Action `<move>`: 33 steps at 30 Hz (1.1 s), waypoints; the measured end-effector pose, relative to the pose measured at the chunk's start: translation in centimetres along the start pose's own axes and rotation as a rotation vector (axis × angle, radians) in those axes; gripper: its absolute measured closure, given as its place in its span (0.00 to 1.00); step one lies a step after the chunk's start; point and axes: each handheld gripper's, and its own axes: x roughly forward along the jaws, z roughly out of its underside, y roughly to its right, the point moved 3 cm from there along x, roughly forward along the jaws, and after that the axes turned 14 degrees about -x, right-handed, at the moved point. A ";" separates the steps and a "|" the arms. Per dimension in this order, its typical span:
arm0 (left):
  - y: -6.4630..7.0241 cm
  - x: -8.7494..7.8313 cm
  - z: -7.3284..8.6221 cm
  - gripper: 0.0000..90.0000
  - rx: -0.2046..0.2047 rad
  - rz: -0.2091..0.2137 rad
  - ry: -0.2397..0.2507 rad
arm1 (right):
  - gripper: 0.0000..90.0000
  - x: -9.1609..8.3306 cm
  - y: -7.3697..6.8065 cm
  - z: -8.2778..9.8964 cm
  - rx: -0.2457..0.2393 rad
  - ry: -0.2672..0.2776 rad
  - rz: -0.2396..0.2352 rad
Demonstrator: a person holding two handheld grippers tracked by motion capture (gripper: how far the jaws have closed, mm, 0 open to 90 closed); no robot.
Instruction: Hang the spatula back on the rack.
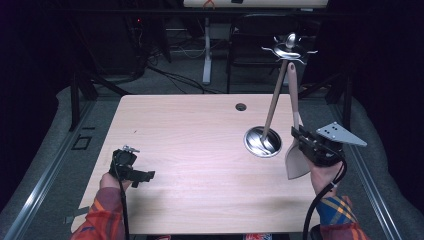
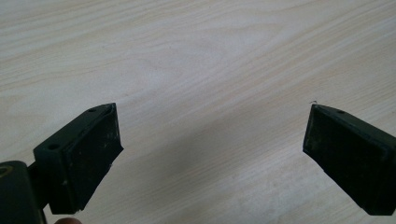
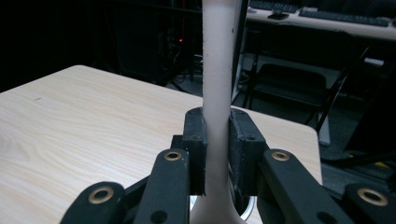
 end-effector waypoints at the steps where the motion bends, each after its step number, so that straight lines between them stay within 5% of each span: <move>1: 0.0 0.0 0.0 0.04 0.000 0.000 0.000 | 0.87 0.0 0.1 -0.1 -0.002 0.002 0.003; 9: 0.0 0.0 0.0 0.04 -0.001 0.002 0.000 | 0.87 -0.5 0.3 -0.4 0.000 0.020 0.028; 16: 0.0 0.0 0.0 0.04 0.000 0.001 0.000 | 0.87 -0.5 0.7 -0.4 0.019 0.093 0.096; 33: 0.0 0.0 0.0 0.04 0.006 0.002 -0.003 | 0.87 -0.9 1.2 0.1 0.020 0.049 0.111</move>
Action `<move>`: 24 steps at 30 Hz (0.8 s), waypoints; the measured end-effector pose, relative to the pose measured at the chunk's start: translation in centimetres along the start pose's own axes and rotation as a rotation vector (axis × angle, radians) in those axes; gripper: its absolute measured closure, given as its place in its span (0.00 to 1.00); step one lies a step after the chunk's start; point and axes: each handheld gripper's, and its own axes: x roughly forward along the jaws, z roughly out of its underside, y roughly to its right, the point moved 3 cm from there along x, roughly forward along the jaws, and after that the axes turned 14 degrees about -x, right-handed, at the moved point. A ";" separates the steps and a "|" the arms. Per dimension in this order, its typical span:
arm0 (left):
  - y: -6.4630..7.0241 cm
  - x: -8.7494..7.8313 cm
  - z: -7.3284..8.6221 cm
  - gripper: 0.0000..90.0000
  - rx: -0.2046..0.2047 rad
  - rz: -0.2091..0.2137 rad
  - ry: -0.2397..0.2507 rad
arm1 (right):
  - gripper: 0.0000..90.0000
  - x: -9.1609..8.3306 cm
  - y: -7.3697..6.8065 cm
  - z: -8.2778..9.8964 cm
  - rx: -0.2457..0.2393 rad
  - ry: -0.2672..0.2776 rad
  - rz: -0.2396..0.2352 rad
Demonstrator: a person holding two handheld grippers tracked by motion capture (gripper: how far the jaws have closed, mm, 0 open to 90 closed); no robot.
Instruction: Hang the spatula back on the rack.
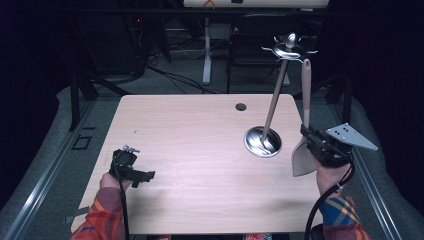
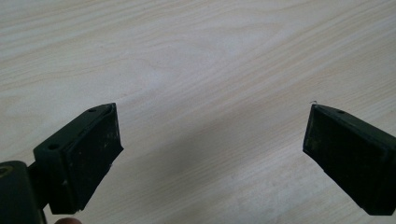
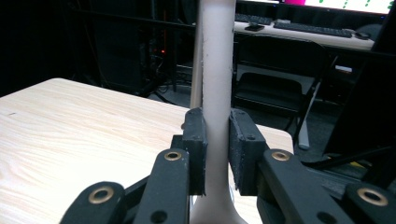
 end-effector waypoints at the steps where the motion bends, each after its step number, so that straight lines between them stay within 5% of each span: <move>1: 0.0 0.0 0.0 0.04 -0.001 0.000 0.001 | 0.87 0.1 0.0 0.1 0.003 0.001 0.002; 11: 0.0 0.1 0.0 0.04 0.001 0.001 -0.002 | 0.87 0.9 0.2 0.4 0.016 0.014 0.023; 16: 0.1 0.1 0.0 0.04 0.002 0.000 -0.003 | 0.87 0.8 0.2 0.4 0.002 -0.080 -0.029; 24: 0.2 0.2 0.0 0.04 0.011 0.003 -0.009 | 0.87 2.2 0.5 0.4 -0.015 -0.112 -0.028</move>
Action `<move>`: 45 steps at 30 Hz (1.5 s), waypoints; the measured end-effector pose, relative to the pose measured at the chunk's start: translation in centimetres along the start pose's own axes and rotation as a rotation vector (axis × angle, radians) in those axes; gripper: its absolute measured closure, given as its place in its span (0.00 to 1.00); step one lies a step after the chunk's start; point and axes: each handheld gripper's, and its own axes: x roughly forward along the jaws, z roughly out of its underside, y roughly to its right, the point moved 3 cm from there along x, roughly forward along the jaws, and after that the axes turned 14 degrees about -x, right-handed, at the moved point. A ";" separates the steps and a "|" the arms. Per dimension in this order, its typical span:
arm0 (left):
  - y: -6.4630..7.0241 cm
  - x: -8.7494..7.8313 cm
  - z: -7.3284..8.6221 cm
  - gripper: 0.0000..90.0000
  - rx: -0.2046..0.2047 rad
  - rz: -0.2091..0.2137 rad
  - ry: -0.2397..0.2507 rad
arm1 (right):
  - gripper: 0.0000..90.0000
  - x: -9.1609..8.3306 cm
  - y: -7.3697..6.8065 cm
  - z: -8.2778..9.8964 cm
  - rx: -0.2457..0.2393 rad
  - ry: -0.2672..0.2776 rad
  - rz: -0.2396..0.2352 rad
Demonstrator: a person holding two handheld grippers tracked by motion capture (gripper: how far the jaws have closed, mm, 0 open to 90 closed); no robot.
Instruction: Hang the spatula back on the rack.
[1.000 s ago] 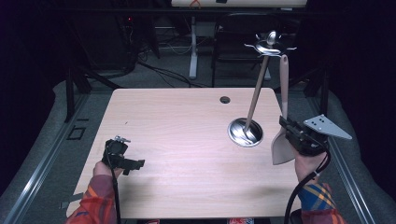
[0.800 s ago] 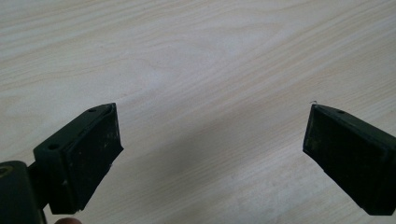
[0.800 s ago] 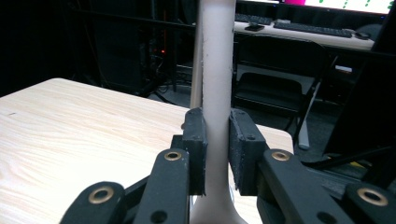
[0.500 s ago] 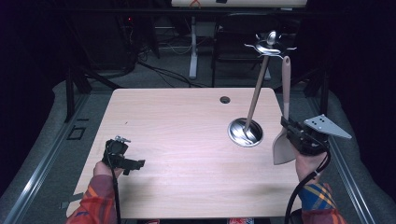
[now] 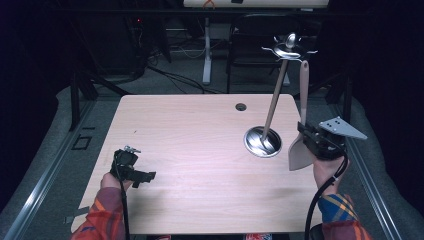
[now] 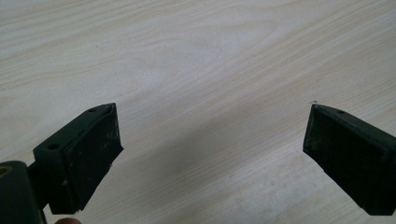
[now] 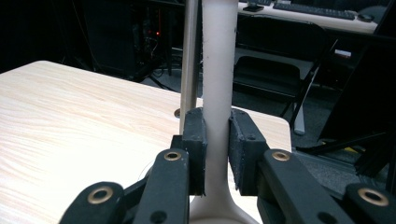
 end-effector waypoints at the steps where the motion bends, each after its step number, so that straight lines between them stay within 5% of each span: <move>1: 0.0 0.0 0.0 0.04 0.001 0.000 -0.001 | 0.87 0.4 0.0 0.0 -0.002 -0.004 -0.001; 33: 0.1 0.2 0.1 0.04 0.006 -0.003 -0.009 | 0.84 7.7 0.2 -1.6 0.012 -0.041 -0.077; 45: 0.1 0.2 0.1 0.04 0.006 -0.003 -0.009 | 0.79 7.9 0.1 -1.7 0.010 -0.054 -0.105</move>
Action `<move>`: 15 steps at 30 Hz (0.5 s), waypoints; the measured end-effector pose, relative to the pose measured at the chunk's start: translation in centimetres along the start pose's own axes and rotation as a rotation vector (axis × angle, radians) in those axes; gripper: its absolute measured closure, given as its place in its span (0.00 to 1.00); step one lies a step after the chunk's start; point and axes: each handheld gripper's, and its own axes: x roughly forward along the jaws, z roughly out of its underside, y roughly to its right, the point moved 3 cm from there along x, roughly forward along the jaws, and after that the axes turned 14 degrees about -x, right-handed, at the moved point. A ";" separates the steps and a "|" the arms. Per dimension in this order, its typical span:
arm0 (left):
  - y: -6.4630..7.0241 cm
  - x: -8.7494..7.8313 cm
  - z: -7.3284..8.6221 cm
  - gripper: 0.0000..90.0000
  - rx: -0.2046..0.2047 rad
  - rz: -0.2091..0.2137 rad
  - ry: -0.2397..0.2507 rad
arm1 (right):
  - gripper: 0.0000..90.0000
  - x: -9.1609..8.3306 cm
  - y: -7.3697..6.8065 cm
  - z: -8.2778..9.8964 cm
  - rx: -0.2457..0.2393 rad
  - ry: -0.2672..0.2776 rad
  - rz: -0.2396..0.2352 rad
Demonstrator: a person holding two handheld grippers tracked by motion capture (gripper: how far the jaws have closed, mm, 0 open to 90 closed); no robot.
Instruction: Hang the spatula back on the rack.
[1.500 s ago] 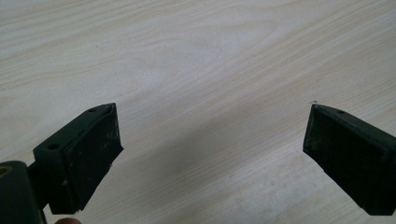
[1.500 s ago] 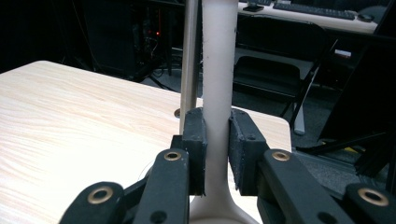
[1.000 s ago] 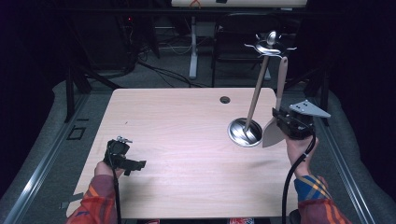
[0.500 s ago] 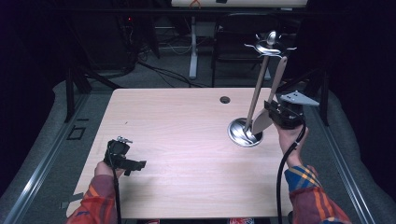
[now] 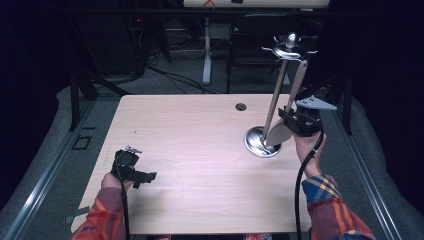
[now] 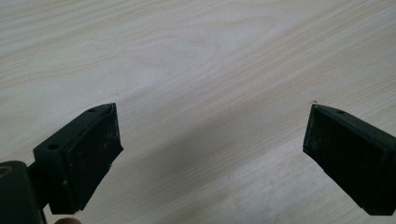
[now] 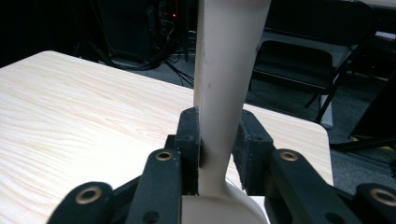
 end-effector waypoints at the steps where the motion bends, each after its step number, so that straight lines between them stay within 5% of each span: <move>1: 0.0 0.0 0.0 0.04 -0.001 0.000 0.000 | 0.76 -0.1 0.0 0.0 -0.002 -0.004 -0.003; 15: 0.0 -0.1 0.0 0.04 -0.001 0.002 0.002 | 0.30 -2.9 0.2 0.3 0.034 -0.071 -0.078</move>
